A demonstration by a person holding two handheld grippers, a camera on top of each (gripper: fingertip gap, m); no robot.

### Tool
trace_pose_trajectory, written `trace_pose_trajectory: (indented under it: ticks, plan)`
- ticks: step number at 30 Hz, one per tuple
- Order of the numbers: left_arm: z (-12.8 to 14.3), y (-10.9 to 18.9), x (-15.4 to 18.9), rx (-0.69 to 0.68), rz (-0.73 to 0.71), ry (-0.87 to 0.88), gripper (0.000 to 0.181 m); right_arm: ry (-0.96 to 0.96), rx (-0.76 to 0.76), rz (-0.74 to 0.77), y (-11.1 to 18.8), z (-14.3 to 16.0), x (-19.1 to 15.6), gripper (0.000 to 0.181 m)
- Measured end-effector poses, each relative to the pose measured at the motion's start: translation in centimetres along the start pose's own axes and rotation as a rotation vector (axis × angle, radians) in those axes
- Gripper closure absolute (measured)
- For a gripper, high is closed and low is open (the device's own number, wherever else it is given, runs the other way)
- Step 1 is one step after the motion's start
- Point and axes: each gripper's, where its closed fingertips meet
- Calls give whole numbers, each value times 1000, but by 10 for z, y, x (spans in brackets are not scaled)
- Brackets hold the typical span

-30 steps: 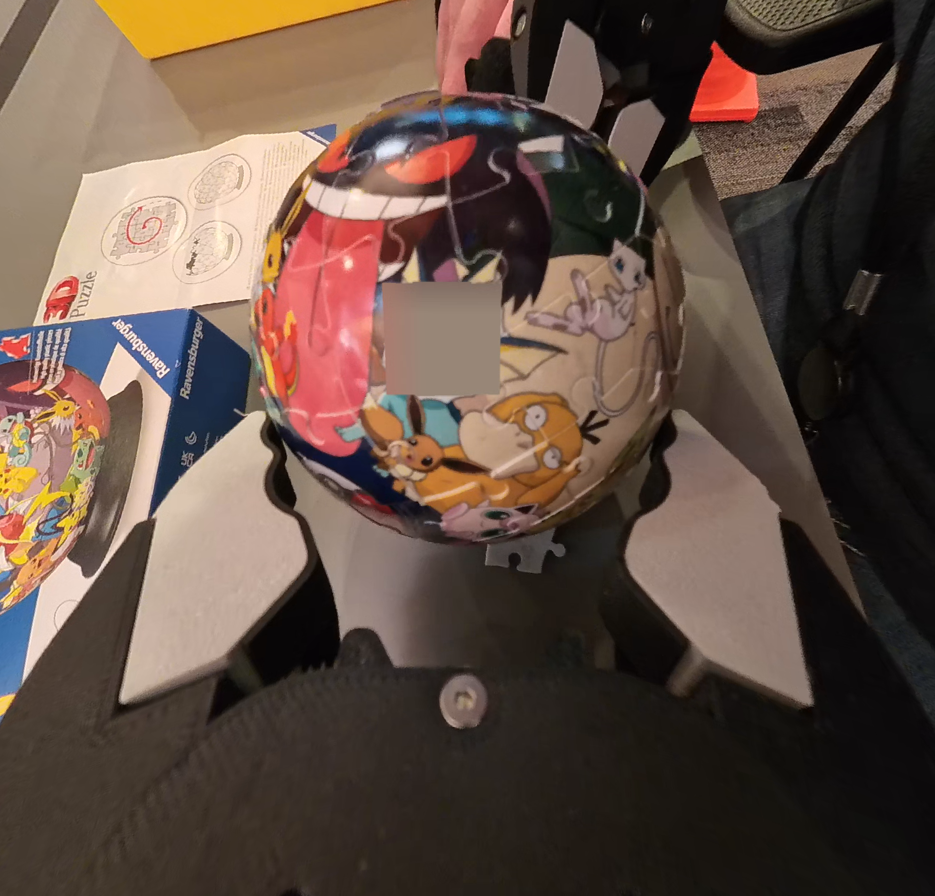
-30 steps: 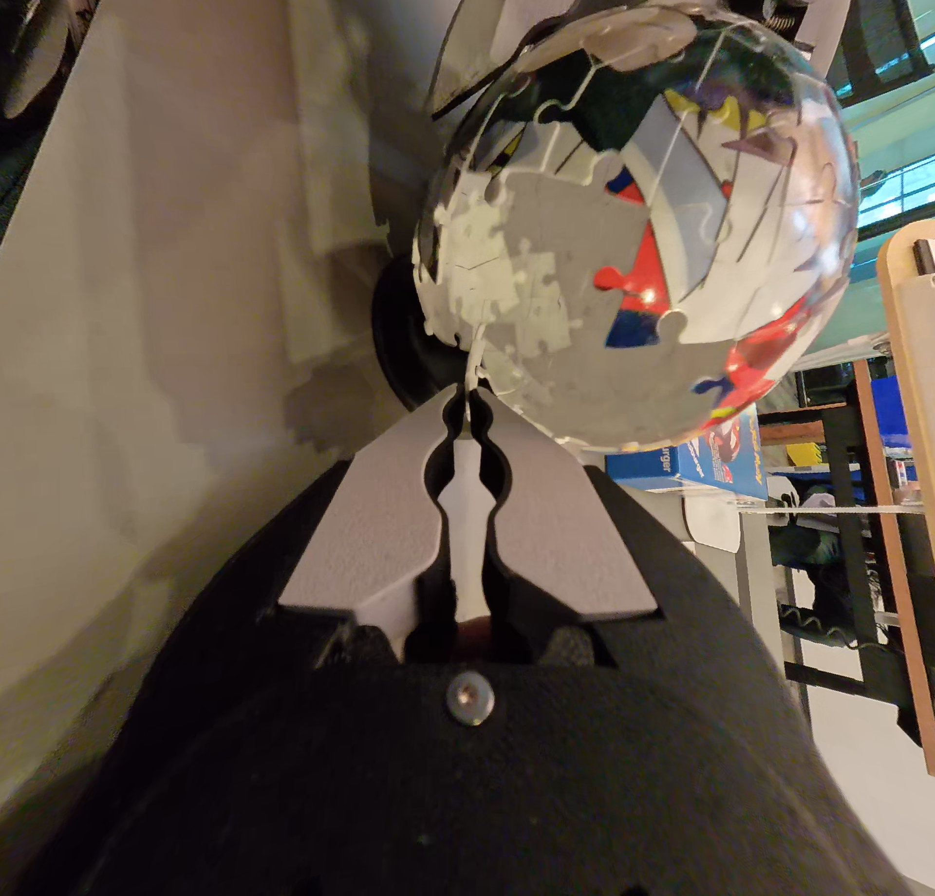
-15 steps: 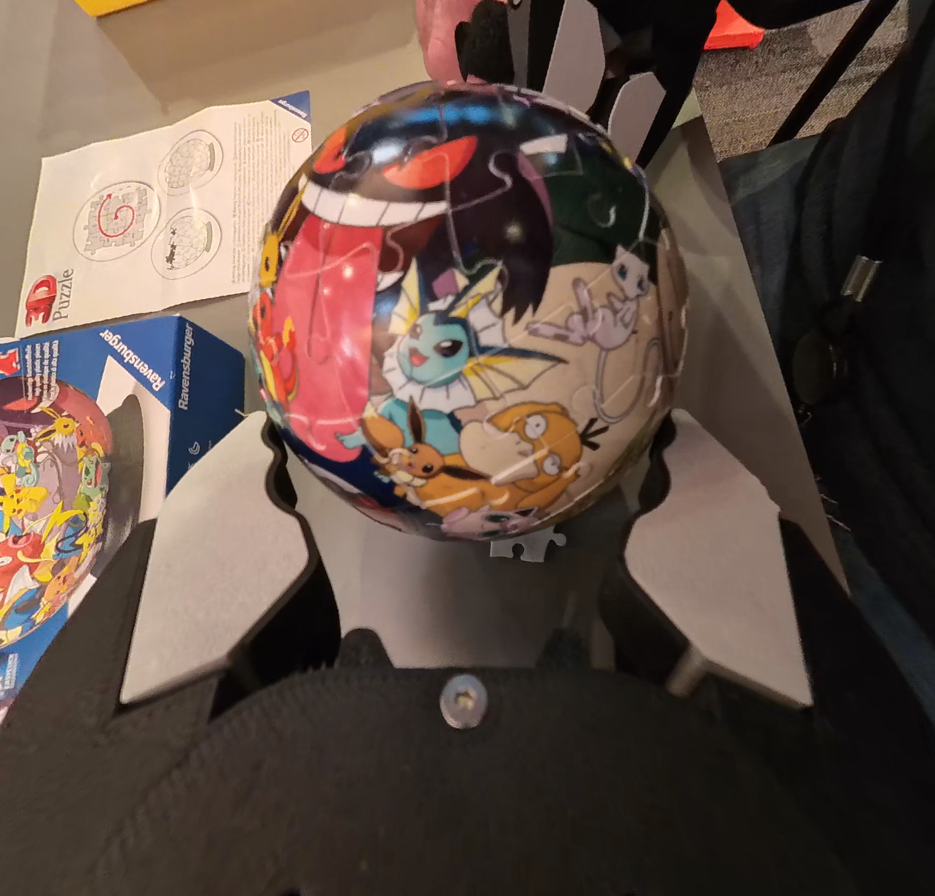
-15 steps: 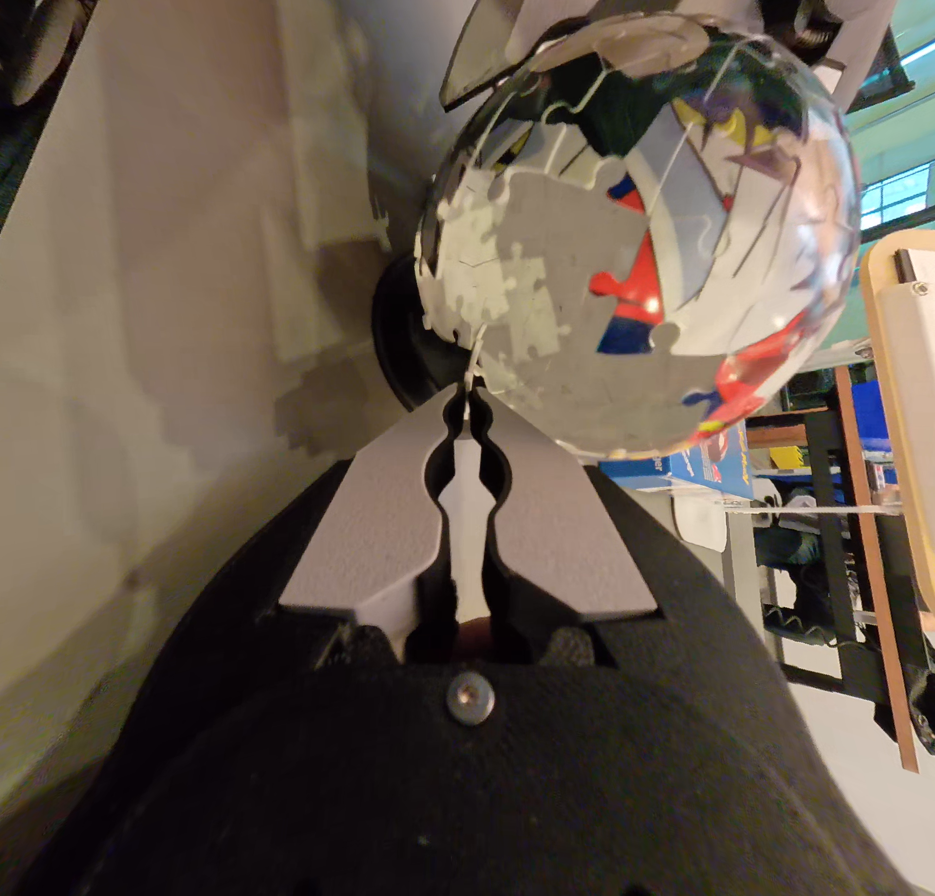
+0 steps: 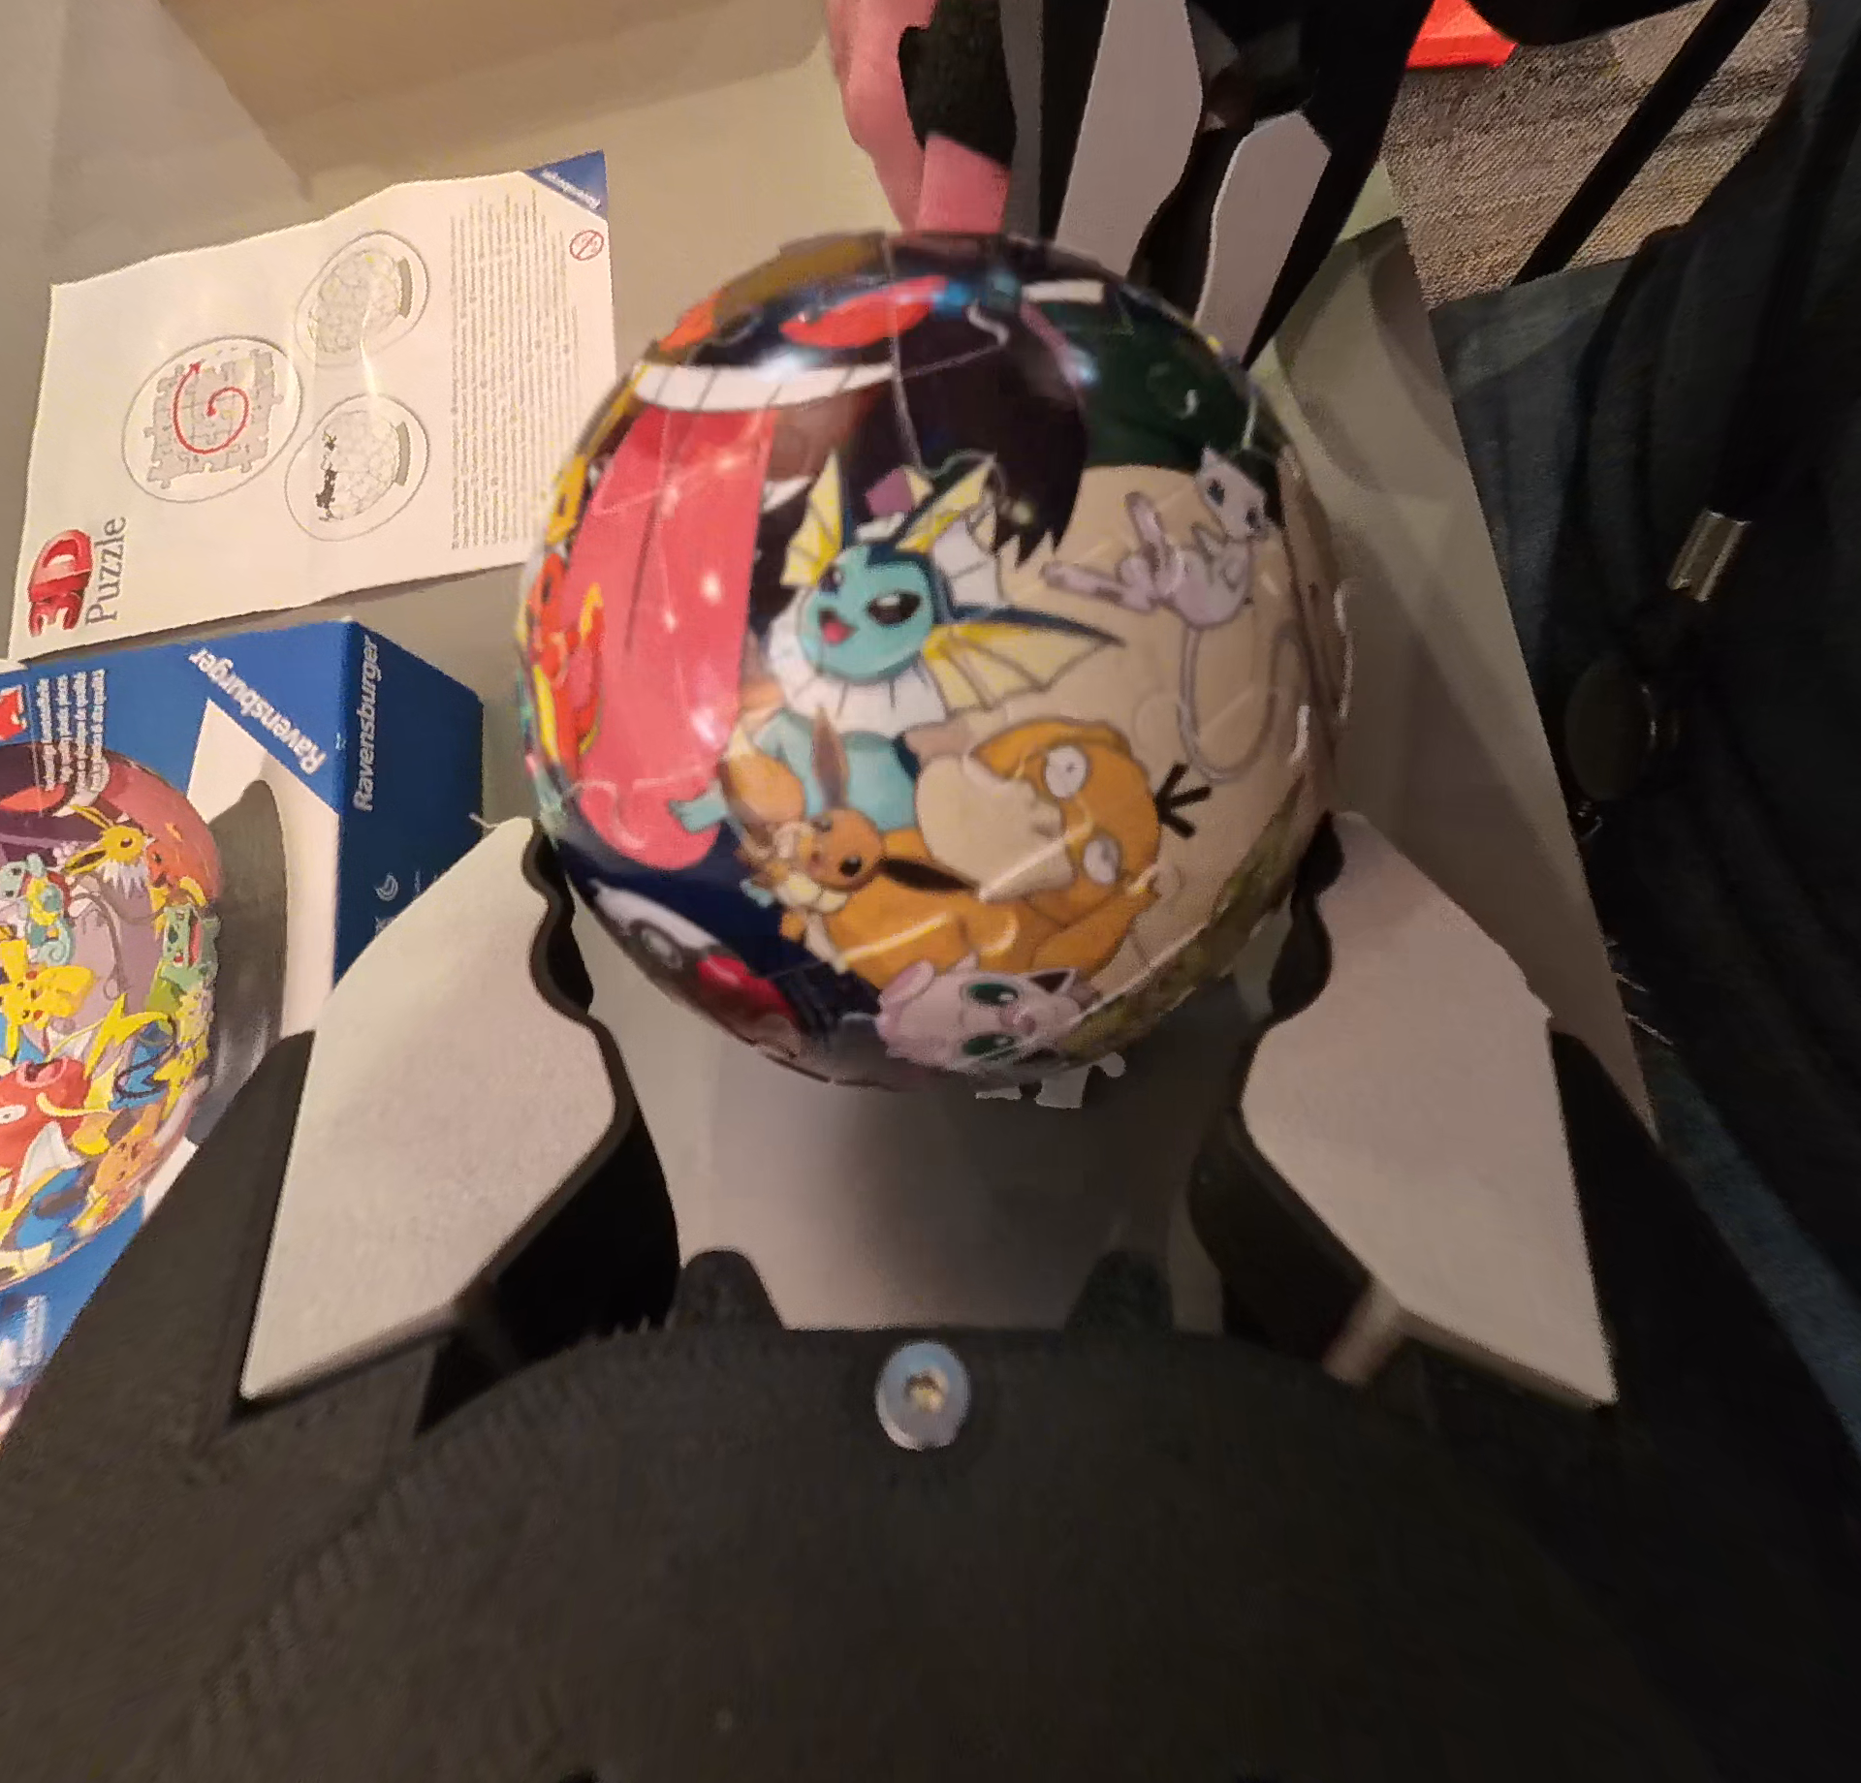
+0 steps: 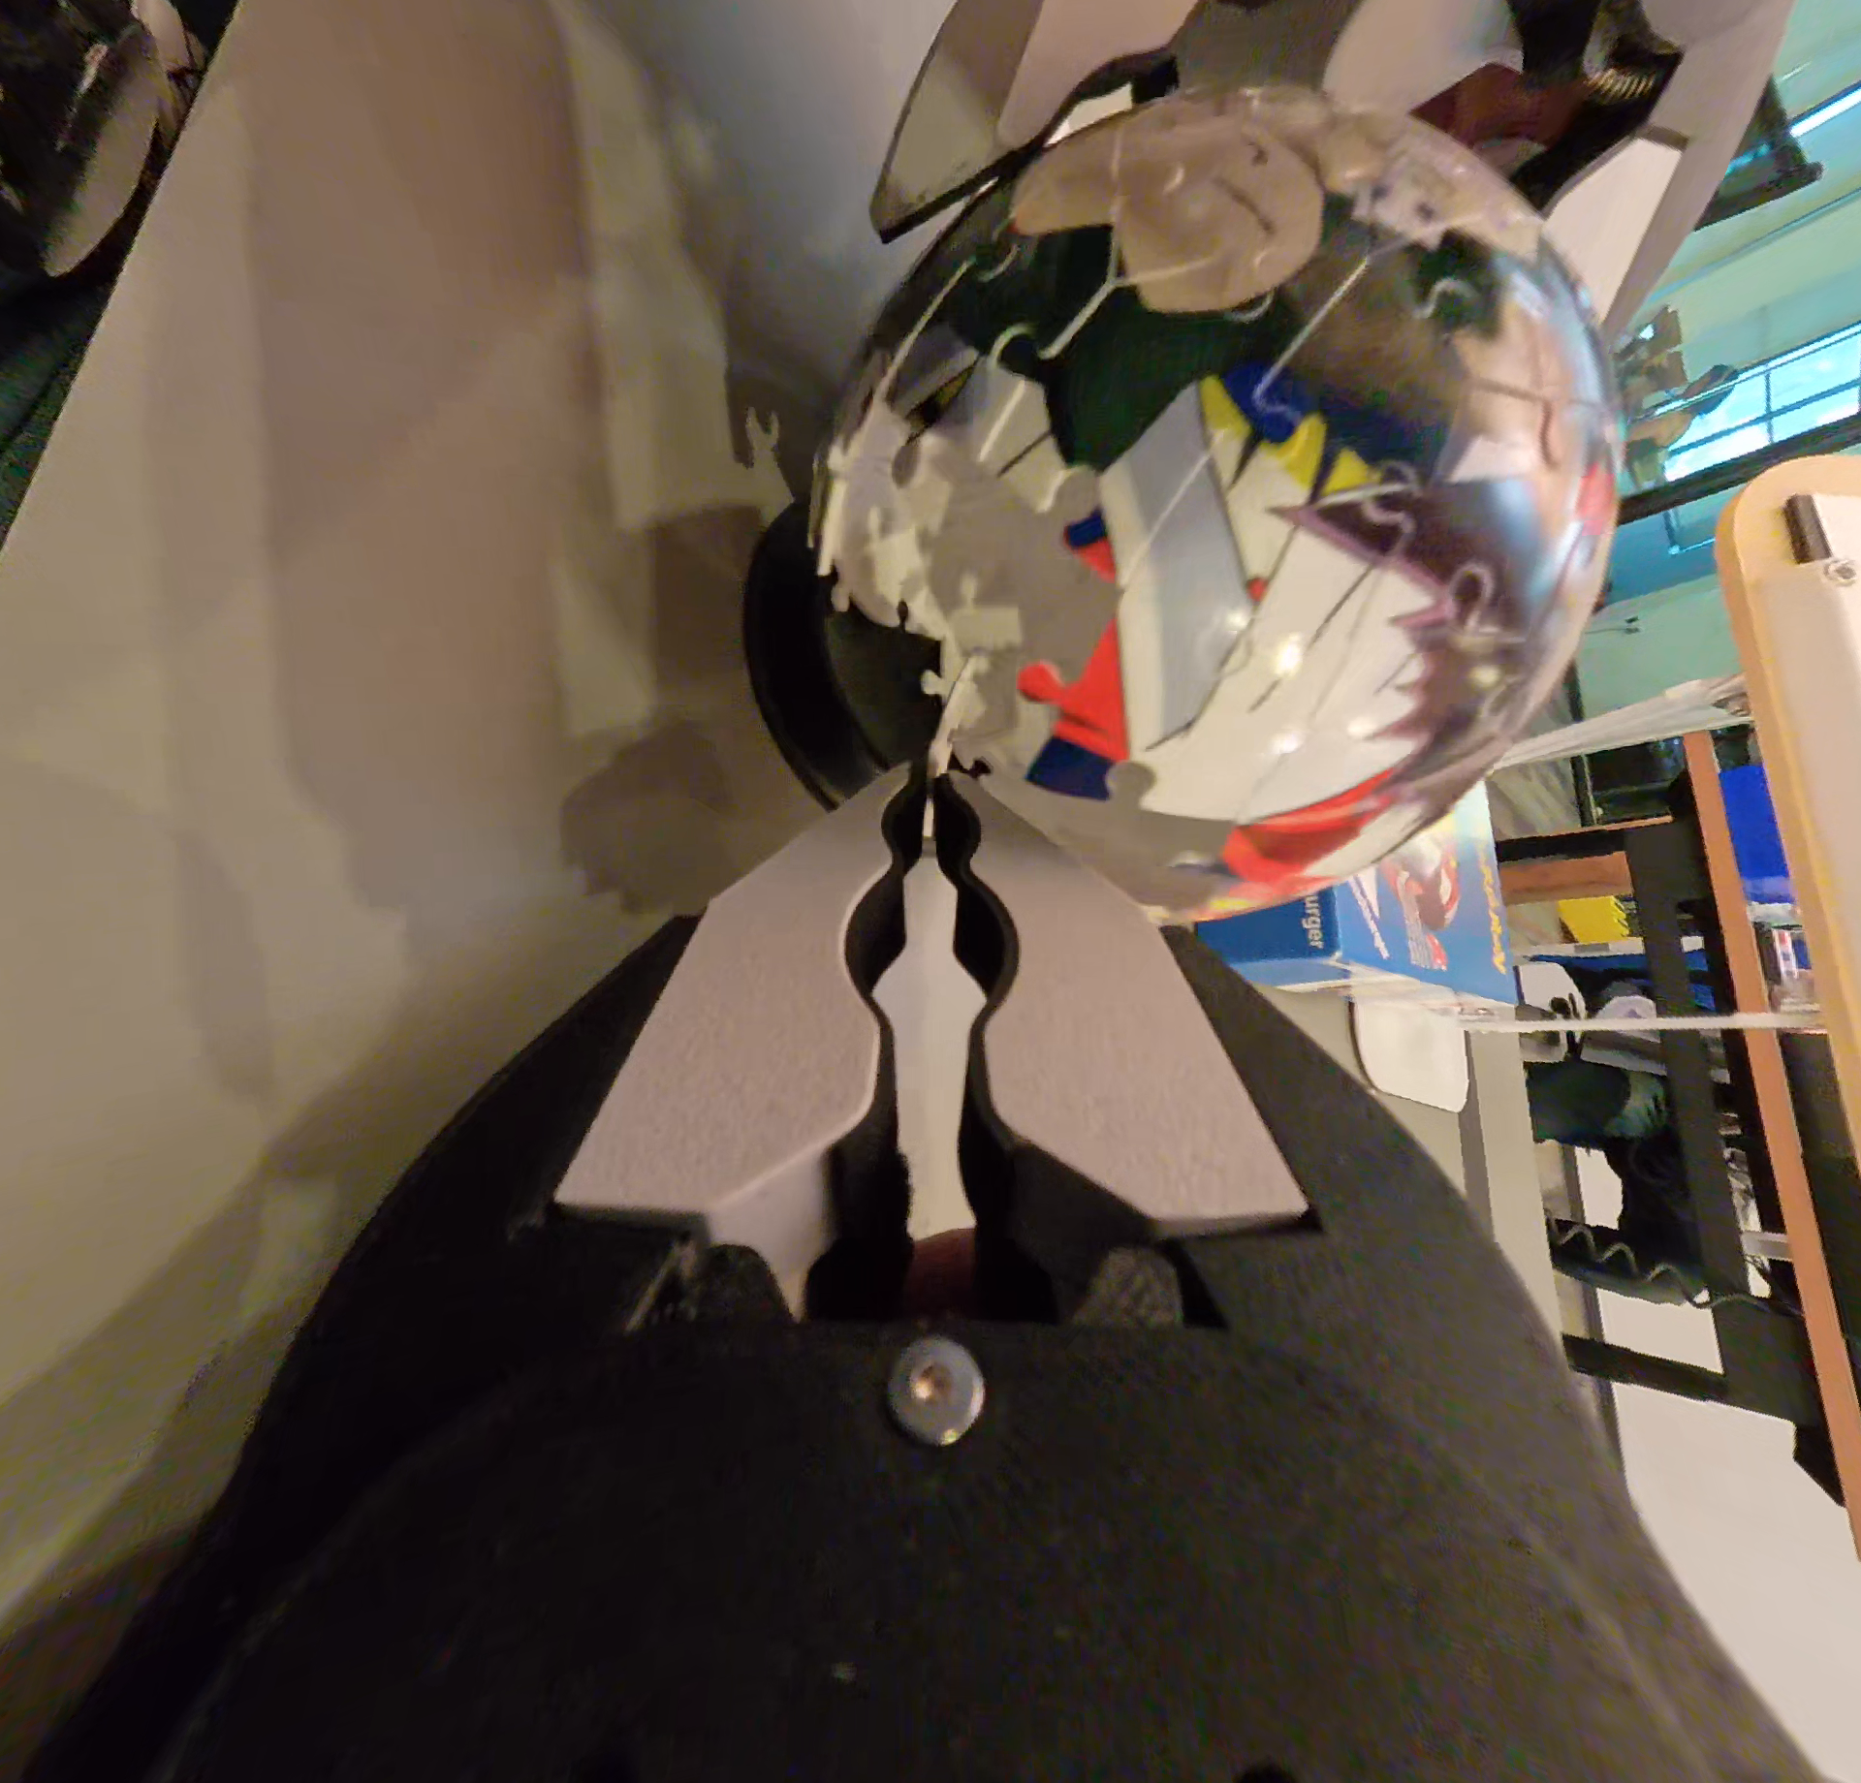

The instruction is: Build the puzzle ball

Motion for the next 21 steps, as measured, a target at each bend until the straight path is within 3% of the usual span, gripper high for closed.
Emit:
trace_pose_trajectory:
  ticks: [21]
  plan:
    - [2, 3, -2, 18, 11, 38, 49, 63, -5, -15, -13, -2, -1, 181]
Point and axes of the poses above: each gripper's, where its closed fingertips meet, y back along the fingers, z out of its underside, x = y × z across the jaws, and after that the axes turned 1 degree about -x, right-handed
